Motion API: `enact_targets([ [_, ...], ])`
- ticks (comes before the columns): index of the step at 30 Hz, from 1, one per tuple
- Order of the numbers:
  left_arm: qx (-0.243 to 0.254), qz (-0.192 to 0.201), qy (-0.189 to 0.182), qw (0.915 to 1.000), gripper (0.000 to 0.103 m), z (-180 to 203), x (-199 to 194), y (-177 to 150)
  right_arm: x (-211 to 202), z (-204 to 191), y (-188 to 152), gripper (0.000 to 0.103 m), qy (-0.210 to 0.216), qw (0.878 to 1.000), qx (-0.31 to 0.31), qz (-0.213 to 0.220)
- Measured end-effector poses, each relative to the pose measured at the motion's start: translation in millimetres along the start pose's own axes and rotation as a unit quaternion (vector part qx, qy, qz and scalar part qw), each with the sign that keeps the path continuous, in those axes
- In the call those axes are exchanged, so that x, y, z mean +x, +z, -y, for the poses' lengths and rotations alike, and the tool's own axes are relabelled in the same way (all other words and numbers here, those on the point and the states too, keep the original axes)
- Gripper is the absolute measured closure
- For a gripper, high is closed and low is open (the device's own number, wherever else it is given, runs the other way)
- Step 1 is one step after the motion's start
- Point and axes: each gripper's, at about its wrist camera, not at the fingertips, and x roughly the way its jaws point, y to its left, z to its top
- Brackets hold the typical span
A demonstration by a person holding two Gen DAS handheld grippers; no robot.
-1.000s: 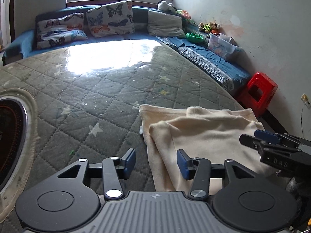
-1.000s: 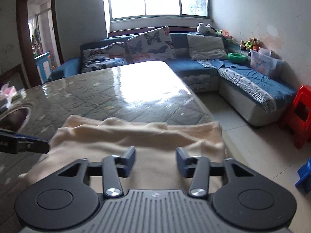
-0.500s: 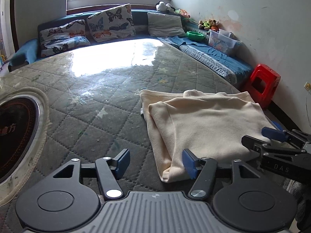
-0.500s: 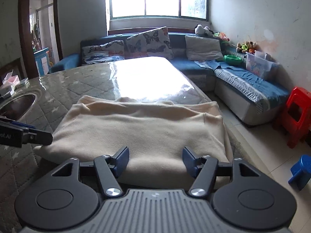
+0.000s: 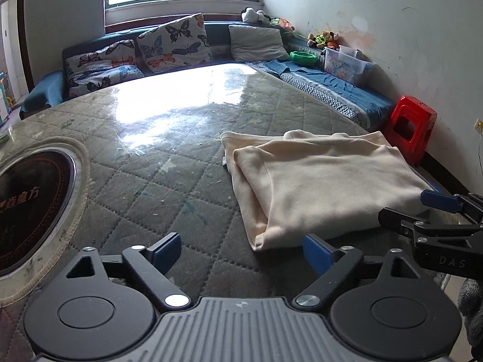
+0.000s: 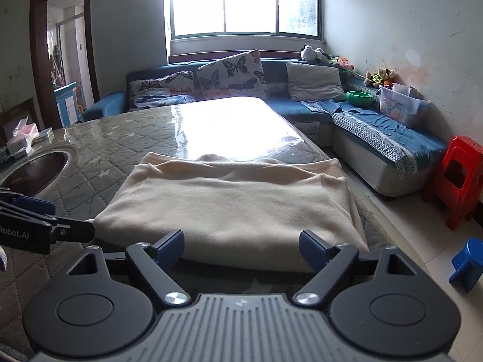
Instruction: Fold clothes
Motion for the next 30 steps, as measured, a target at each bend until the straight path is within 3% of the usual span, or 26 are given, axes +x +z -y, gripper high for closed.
enact_targets([
  [10,0.013,0.009,0.004,0.9999,0.000,3.5,-10.5,-7.8,-9.1,-6.8,-8.6,0.010,-0.014,1.000,-0.001,0.000],
  [30,0.023,0.018,0.008,0.9995,0.000,13.6,-23.4,-18.1,-24.9,-9.1,-13.7,0.004,-0.023,1.000,-0.019,0.008],
])
